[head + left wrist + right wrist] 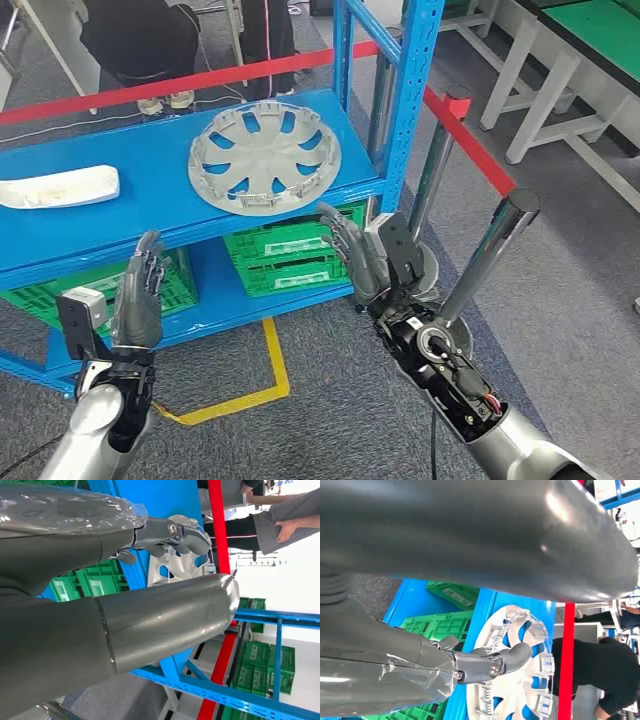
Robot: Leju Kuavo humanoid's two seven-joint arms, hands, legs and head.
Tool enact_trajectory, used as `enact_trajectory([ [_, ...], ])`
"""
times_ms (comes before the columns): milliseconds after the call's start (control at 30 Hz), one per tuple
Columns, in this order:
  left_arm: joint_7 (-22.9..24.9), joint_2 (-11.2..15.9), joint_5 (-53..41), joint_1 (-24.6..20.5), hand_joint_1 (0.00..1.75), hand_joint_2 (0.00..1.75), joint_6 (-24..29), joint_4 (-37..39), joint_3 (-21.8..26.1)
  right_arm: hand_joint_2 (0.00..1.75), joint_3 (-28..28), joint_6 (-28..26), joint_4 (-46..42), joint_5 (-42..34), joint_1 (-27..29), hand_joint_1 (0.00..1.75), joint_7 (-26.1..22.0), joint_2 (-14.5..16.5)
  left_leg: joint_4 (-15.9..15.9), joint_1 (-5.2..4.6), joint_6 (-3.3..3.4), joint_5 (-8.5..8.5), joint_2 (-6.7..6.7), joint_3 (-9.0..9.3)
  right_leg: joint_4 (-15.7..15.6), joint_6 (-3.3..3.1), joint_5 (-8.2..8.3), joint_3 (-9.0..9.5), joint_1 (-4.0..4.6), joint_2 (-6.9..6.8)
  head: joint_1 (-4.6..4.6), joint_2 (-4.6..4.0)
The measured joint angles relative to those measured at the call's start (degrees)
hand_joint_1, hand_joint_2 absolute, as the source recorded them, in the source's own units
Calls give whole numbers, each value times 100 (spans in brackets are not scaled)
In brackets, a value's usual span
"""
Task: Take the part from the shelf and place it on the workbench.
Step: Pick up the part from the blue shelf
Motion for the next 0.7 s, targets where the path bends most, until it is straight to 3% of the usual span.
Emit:
enact_trajectory([
  [700,201,6,39,6,0,0,-11,-2,0,0,-4,33,0,4,11,0,80,34,0,0,0,0,0,0,0,0,0,0,0,0,0,0],
])
